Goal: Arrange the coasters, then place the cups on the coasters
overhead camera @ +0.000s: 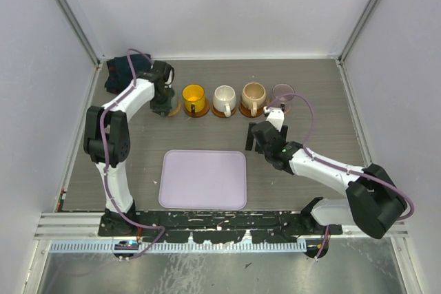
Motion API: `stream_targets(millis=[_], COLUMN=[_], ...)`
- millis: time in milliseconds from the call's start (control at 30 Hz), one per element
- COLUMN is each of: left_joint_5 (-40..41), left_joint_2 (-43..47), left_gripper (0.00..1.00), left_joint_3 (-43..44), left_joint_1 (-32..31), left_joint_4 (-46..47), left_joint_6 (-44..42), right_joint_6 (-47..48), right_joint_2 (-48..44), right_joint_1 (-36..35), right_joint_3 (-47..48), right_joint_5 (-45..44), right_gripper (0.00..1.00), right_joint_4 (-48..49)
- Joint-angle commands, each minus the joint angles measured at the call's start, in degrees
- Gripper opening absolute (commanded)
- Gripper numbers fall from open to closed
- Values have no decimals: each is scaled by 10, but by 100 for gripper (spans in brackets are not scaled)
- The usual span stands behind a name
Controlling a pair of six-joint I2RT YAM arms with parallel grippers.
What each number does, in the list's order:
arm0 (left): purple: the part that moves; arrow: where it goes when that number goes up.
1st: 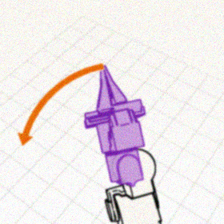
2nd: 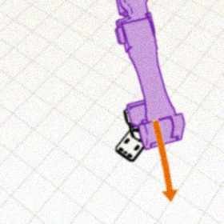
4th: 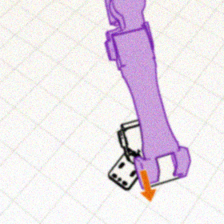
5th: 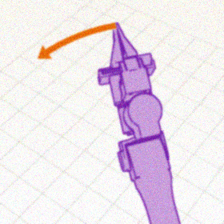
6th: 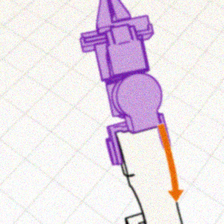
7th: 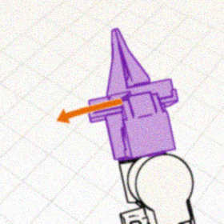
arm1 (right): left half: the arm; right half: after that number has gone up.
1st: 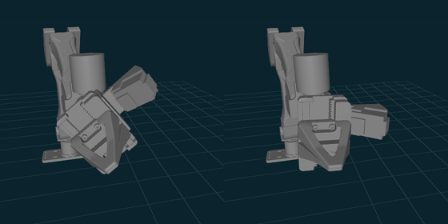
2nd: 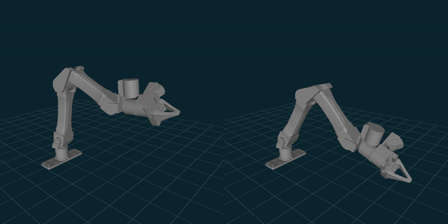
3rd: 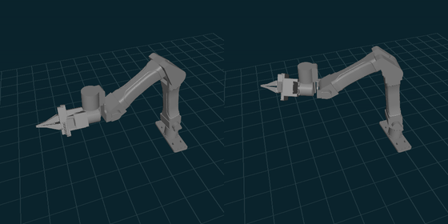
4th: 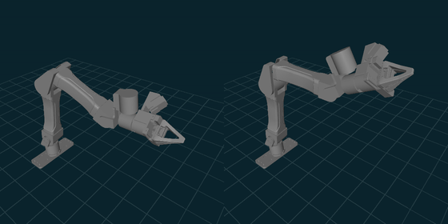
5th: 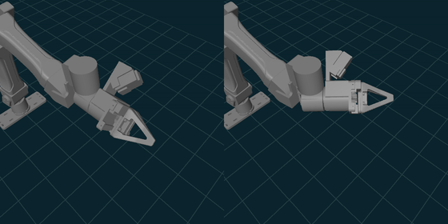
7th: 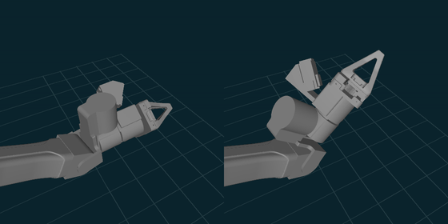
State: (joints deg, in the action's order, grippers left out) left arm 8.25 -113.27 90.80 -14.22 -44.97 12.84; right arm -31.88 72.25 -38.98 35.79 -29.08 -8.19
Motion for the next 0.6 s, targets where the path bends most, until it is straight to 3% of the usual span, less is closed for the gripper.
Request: stream_targets(millis=[0,367,567], left_joint_5=[19,19,20], left_joint_2=[13,10,4], left_gripper=[0,2,24], left_joint_3=[8,0,3], left_joint_1=[3,3,3], left_joint_4=[53,57,47], left_joint_6=[8,19,27], right_joint_6=[-10,-13,-12], right_joint_2=[6,11,14], right_joint_1=[2,2,1], right_joint_3=[10,9,9], right_joint_5=[9,23,28], right_gripper=[88,87,87], right_joint_4=[28,33,33])
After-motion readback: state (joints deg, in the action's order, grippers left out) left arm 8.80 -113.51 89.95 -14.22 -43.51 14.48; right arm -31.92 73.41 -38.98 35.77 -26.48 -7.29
